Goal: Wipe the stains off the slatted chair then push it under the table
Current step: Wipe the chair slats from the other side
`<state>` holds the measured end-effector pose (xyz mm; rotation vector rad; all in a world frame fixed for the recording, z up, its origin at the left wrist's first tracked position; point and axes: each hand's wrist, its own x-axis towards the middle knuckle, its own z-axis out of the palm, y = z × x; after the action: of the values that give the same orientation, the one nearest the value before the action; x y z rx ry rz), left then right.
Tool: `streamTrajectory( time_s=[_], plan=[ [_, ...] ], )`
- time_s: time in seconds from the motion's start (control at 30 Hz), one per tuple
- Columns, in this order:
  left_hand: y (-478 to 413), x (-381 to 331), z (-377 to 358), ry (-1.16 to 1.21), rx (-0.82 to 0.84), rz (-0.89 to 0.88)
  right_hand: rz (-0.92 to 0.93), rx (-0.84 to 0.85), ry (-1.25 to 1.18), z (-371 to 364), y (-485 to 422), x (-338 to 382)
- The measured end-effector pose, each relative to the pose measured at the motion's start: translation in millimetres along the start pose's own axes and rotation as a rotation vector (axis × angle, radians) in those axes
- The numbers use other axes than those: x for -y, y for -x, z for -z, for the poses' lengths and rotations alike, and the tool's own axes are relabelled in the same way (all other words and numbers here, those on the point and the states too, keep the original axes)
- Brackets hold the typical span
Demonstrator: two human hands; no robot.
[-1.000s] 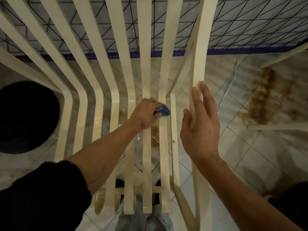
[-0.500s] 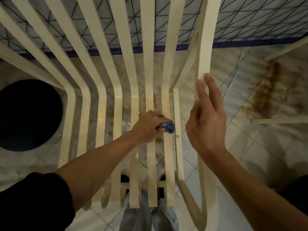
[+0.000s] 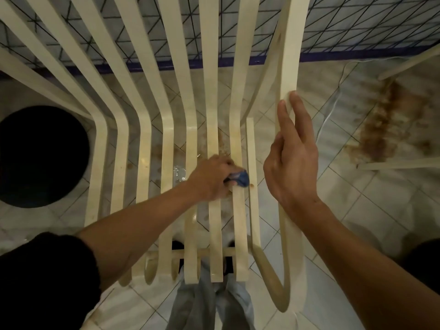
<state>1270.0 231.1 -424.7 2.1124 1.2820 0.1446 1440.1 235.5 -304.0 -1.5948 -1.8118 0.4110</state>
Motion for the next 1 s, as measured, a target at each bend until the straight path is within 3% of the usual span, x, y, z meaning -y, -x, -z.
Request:
streamTrajectory(
  time_s=[0.2, 0.43, 0.8, 0.93, 1.0],
  plan=[
    [27.2, -15.5, -9.7, 0.044, 0.124, -0.051, -0.010, 0.002, 0.015, 0.0, 0.1, 2.6],
    [-10.3, -2.8, -6.2, -0.008, -0.061, 0.094, -0.005, -0.007, 0.049, 1.5, -1.1, 4.7],
    [117.3, -60.9, -56.9, 0.163, 0.190, -0.101, -0.031, -0.015, 0.063, 0.2, -1.7, 6.7],
    [109.7, -58.3, -48.2, 0.222, 0.323, -0.074, -0.039, -0.003, 0.072, 0.4, -2.1, 7.7],
    [86.9, -50.4, -33.4, 0.214, 0.257, -0.074, -0.041, -0.011, 0.079, 0.6, -3.0, 8.4]
  ],
)
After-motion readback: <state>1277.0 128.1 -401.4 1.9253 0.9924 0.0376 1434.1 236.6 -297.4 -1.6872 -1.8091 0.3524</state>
